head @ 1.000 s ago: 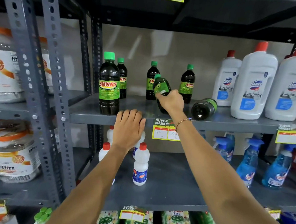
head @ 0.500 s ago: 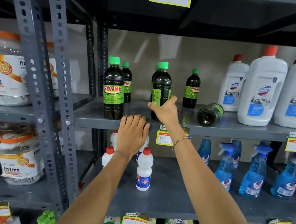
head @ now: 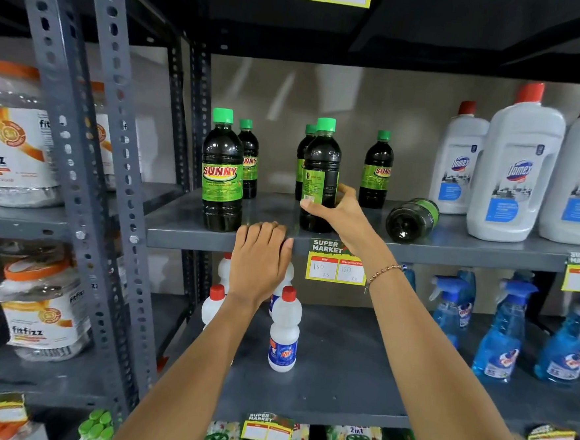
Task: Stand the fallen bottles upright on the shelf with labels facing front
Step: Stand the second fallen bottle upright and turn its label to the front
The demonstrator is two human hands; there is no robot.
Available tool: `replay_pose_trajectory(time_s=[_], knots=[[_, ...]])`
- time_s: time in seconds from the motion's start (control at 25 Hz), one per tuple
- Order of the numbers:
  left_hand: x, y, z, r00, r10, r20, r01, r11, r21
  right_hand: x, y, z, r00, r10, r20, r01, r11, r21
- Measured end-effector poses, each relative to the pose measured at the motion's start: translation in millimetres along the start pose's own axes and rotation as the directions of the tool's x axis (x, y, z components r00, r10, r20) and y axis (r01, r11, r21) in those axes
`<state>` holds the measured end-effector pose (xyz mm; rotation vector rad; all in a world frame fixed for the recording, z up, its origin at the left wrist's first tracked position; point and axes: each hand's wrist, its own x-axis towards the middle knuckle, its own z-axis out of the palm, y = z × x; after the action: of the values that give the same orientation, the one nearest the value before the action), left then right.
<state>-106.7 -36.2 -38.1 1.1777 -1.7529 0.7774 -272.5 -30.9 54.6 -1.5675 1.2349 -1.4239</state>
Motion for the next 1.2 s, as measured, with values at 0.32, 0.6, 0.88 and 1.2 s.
replay_pose_trajectory(time_s=[0.32, 0.6, 0.88, 1.2], knots=[[-0.5, 0.3, -0.2, 1.000, -0.022, 0.017, 0.022, 1.000, -0.019, -1.8, 1.3, 2.9, 1.000, -0.025, -0.015, 0.023, 0.993, -0.117], [-1.6, -0.5, -0.4, 1.000, -0.010, 0.021, 0.010, 1.000, -0.025, -1.9, 1.8, 3.3, 0.998, -0.009, -0.058, 0.000, 0.989, -0.150], [-1.7, -0.6, 1.0, 1.000, -0.009, 0.024, 0.009, 1.000, -0.019, -3.2, -1.6, 3.0, 1.000, -0.007, -0.031, 0.003, 0.990, -0.139], [-1.4, -0.5, 2.1, 1.000, -0.005, 0.008, 0.005, 1.000, -0.009, -4.1, -5.2, 4.4, 0.999, -0.001, -0.046, -0.006, 0.990, -0.140]])
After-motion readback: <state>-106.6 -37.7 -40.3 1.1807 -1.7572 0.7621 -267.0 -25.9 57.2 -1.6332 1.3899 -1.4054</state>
